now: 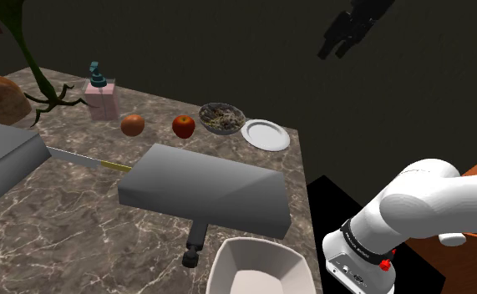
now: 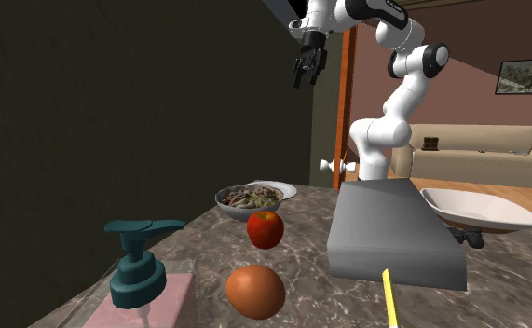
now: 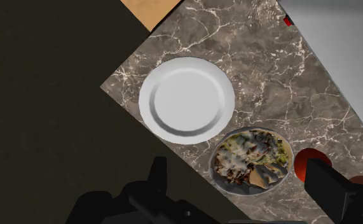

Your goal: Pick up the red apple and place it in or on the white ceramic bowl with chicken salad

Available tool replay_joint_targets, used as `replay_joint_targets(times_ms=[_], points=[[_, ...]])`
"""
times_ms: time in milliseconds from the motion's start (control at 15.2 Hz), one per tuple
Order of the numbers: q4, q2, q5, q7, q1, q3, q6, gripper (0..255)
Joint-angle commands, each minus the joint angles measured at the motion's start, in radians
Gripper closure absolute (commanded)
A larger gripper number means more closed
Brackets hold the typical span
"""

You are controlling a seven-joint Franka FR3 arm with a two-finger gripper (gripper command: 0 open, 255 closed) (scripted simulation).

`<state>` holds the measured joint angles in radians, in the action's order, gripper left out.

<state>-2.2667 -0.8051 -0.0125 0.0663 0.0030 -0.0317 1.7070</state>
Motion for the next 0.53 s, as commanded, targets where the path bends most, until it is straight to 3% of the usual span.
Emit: replay_joint_targets(times_ms=[0,462], points=[[0.0,0.0,0.0,0.0,0.0,0.0,0.0,0],[0.003,0.187,-0.016,-0.02,0.044,0.074,0.143,0]])
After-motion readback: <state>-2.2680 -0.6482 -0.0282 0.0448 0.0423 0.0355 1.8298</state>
